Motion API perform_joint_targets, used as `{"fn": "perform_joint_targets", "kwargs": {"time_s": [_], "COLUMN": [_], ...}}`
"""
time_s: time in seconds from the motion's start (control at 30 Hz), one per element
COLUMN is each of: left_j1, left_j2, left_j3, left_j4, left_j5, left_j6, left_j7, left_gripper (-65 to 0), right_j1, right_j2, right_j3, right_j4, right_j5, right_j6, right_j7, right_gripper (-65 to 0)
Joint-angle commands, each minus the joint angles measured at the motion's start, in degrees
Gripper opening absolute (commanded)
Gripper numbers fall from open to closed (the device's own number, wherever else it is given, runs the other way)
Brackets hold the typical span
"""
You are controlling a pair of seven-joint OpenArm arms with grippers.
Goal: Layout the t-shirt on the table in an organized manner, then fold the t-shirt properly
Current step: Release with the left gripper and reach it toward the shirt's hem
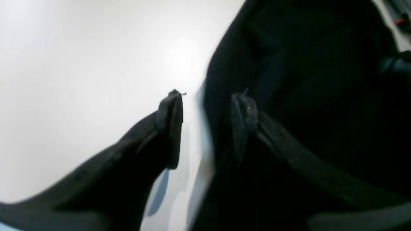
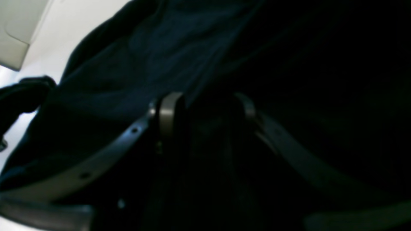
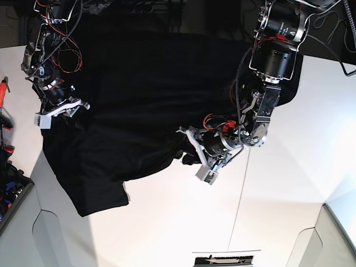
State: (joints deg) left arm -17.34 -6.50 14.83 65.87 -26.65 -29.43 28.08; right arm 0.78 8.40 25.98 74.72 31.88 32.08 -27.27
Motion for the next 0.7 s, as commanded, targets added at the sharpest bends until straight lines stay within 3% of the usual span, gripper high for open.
{"fn": "perform_joint_targets", "kwargs": {"time_s": [0.0,0.17,0.23,0.37,0.43,0.5,0.6,0.67], "left_j1": [-1.7,-1.7,-1.7,-1.7,-1.9,-2.9,-5.9,-7.9], "left_j2": [0.2,0.9,1.0,0.9,0.9,0.7,0.3,-0.4], "left_j3": [0.0,2.1,2.6,3.2,3.2,3.2,3.1,3.1], "left_j4": [0.9,-0.4,-1.7,-3.9,-4.0,-4.0,-3.1,-0.9], "left_j5": [-1.1,1.4,3.5,5.4,6.6,7.5,7.8,7.9], "left_j6": [-1.1,-0.9,0.9,2.0,2.0,2.0,2.0,1.7], "left_j7": [-1.0,-2.9,-4.7,-8.0,-10.0,-10.5,-9.2,-7.1], "left_gripper": [-37.4,-37.5,-39.5,-65.0,-65.0,-65.0,-65.0,-65.0], "right_j1": [0.5,0.5,0.5,0.4,0.5,0.4,0.0,-0.6], "right_j2": [0.4,0.4,0.3,0.3,0.3,0.3,0.3,0.3], "right_j3": [0.0,0.0,0.0,0.0,0.0,0.0,0.0,0.0], "right_j4": [1.2,1.7,1.7,1.7,1.7,1.7,1.7,1.7], "right_j5": [0.1,0.1,0.1,-0.2,-2.0,-4.4,-8.1,-9.1], "right_j6": [0.1,0.1,0.1,0.1,0.1,0.0,-0.4,-0.3], "right_j7": [-0.2,-1.6,-2.0,-2.6,-2.6,-2.6,-2.6,-2.6], "right_gripper": [-40.0,-40.0,-40.0,-40.0,-40.1,-46.7,-63.6,-65.0]}}
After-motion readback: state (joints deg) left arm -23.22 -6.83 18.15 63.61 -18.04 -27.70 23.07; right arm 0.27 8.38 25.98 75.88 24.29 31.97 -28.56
